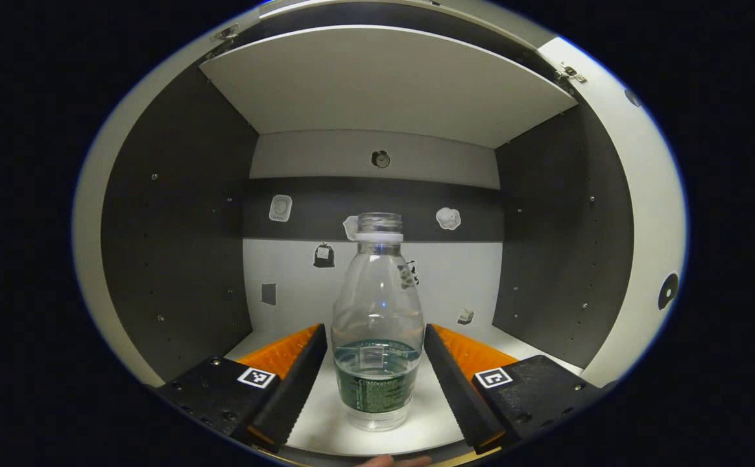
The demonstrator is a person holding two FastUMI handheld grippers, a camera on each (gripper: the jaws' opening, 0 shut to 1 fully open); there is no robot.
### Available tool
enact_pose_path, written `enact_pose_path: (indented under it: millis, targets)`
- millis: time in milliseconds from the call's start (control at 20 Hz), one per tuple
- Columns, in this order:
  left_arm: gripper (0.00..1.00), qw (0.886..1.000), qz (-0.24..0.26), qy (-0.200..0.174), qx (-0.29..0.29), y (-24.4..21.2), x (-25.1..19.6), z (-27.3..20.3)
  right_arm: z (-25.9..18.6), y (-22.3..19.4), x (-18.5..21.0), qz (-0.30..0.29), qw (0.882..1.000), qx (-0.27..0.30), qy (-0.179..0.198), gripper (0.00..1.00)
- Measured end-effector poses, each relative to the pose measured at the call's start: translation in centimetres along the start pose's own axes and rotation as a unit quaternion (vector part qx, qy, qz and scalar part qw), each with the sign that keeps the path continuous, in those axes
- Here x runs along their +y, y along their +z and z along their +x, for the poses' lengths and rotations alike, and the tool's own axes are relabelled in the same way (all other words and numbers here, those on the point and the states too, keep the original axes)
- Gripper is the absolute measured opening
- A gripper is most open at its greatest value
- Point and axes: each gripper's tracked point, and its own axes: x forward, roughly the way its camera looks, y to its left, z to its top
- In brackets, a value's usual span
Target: Grasp the bottle in the cabinet with the left hand and place it on the coaster, then close the right door with the right hand and the left door with the left hand.
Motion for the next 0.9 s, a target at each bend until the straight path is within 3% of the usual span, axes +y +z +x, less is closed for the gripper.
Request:
enact_pose_path:
  millis: [100,600,900]
  targets:
    - [0.83,1.0,0.007,-0.001,0.006,-0.2,0.0,-0.2,0.2,-0.4,-0.1,0.002,1.0,0.005,0.001,0.99]
    - [0.82,1.0,-0.019,-0.018,-0.009,2.2,-1.6,-7.8,-1.5,-1.0,-1.0,0.017,1.0,0.006,0.004,0.99]
    - [0.82,0.999,-0.011,-0.034,-0.004,0.4,-3.8,-14.2,-3.7,-2.5,-1.7,0.019,1.0,0.017,0.006,0.99]
